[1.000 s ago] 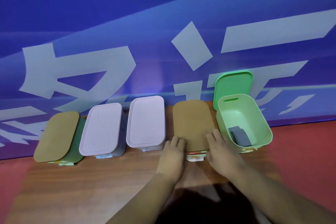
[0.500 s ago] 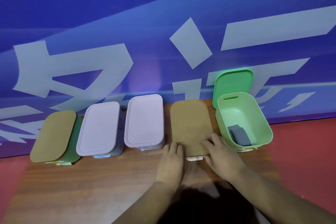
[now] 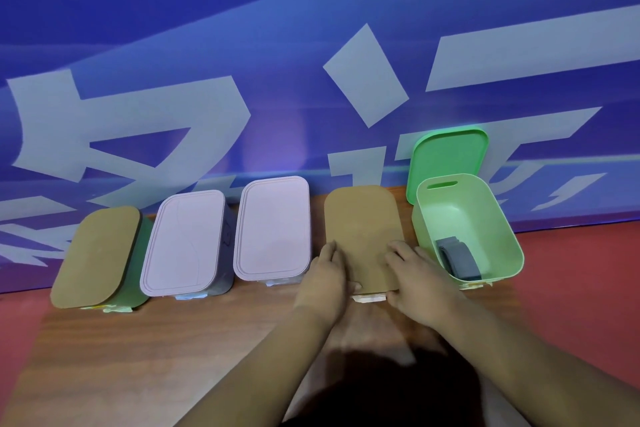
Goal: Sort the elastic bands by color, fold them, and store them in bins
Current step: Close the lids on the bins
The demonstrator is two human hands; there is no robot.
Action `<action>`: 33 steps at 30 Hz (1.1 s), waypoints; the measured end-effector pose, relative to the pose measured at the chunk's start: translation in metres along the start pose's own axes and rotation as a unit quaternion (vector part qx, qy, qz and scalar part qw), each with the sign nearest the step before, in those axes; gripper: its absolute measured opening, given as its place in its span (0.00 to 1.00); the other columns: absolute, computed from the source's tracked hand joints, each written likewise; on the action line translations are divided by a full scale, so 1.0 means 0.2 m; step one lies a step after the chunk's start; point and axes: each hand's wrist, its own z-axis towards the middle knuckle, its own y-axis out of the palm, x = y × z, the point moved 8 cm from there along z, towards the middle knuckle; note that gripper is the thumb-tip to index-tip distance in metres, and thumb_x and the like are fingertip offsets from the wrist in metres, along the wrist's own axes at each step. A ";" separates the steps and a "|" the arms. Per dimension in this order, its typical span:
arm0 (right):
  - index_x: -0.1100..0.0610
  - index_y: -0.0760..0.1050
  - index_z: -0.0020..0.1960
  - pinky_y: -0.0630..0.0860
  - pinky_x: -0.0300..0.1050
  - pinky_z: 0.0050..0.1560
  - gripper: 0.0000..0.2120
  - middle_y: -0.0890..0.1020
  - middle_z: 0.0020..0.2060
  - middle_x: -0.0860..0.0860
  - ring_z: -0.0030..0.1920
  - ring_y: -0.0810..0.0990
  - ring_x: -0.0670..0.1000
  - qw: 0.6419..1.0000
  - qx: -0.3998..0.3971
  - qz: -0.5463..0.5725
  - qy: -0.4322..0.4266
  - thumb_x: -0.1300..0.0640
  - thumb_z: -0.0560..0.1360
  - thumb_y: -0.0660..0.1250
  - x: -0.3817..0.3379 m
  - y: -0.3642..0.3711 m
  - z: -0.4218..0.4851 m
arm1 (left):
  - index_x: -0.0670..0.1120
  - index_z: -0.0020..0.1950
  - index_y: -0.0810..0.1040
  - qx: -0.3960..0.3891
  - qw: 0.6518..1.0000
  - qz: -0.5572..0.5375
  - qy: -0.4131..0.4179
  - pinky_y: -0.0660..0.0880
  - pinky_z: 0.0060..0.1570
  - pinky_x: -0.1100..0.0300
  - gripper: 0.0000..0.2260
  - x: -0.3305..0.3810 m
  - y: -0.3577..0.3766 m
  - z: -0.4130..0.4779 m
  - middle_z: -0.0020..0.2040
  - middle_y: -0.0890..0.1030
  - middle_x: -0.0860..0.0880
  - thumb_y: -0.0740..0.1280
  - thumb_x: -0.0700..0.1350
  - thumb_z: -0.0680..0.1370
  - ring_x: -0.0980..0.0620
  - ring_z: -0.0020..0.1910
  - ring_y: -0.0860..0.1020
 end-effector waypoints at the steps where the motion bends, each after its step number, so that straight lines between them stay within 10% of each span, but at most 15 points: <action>1: 0.49 0.70 0.71 0.75 0.50 0.65 0.30 0.65 0.74 0.46 0.62 0.74 0.56 1.000 -0.002 0.003 0.000 0.44 0.72 0.72 0.01 -0.01 0.02 | 0.39 0.74 0.70 -0.004 1.000 0.015 -0.004 0.70 0.73 0.52 0.28 0.00 -0.01 0.02 0.85 0.56 0.46 0.74 0.48 0.79 0.42 0.75 0.70; 8: 0.52 0.70 0.68 0.78 0.51 0.59 0.31 0.69 0.68 0.45 0.60 0.76 0.56 1.000 -0.025 0.018 0.004 0.42 0.70 0.74 0.04 -0.07 0.11 | 0.40 0.65 0.74 -0.010 0.993 0.116 -0.035 0.79 0.52 0.47 0.17 0.06 -0.10 0.15 0.72 0.65 0.45 0.70 0.40 0.77 0.41 0.49 0.81; 19: 0.52 0.78 0.67 0.75 0.53 0.66 0.19 0.79 0.63 0.52 0.63 0.78 0.56 0.996 0.006 0.064 0.060 0.47 0.78 0.68 0.44 -0.54 0.31 | 0.41 0.79 0.67 -0.034 0.982 0.188 -0.013 0.70 0.73 0.45 0.27 0.48 -0.37 0.45 0.77 0.67 0.40 0.66 0.46 0.81 0.38 0.74 0.70; 26: 0.54 0.73 0.72 0.74 0.55 0.65 0.23 0.72 0.68 0.55 0.66 0.75 0.61 0.983 0.115 0.036 0.140 0.52 0.78 0.68 0.78 -0.89 0.42 | 0.41 0.63 0.73 0.053 0.990 0.079 0.103 0.76 0.58 0.46 0.14 0.99 -0.49 0.67 0.63 0.74 0.41 0.68 0.44 0.80 0.38 0.60 0.77; 33: 0.55 0.66 0.77 0.75 0.57 0.60 0.29 0.69 0.69 0.57 0.64 0.75 0.65 0.975 0.121 0.052 0.178 0.53 0.77 0.68 1.00 -0.93 0.48 | 0.41 0.68 0.68 0.078 0.988 0.088 0.099 0.71 0.48 0.48 0.18 1.24 -0.44 0.84 0.67 0.70 0.41 0.68 0.40 0.80 0.38 0.59 0.77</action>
